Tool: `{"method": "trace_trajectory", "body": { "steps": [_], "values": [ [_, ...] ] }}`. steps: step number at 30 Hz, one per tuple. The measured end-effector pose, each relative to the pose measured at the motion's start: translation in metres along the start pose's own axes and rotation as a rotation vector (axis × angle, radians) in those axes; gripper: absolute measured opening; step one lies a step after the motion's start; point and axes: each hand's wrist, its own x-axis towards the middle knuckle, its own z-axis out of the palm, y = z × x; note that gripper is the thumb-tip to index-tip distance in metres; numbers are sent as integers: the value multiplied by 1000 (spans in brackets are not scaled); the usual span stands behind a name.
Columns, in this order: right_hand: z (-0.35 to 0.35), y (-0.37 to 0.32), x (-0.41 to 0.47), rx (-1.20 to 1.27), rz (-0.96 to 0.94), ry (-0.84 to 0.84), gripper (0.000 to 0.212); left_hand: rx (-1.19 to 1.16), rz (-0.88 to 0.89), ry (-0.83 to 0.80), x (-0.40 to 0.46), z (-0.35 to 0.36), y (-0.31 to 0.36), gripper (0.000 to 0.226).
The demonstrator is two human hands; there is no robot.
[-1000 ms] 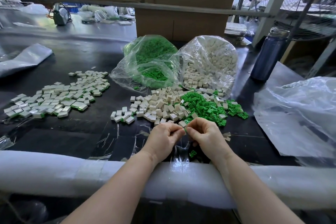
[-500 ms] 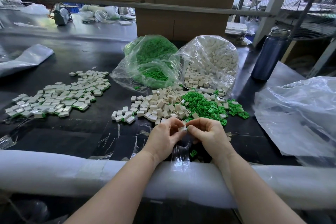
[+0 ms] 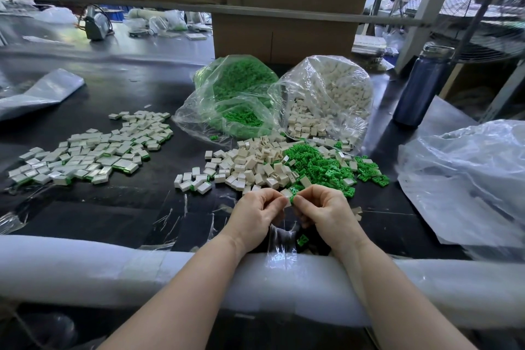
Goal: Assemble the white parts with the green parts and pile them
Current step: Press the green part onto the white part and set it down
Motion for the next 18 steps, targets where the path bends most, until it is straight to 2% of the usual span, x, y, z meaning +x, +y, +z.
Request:
{"method": "trace_trajectory", "body": {
  "steps": [12, 18],
  "values": [
    [-1, -2, -1, -110, 58, -64, 20, 130, -19, -60, -1, 0, -4, 17],
    [1, -1, 0, -87, 33, -13, 21, 130, -17, -20, 1, 2, -3, 18]
  ]
}}
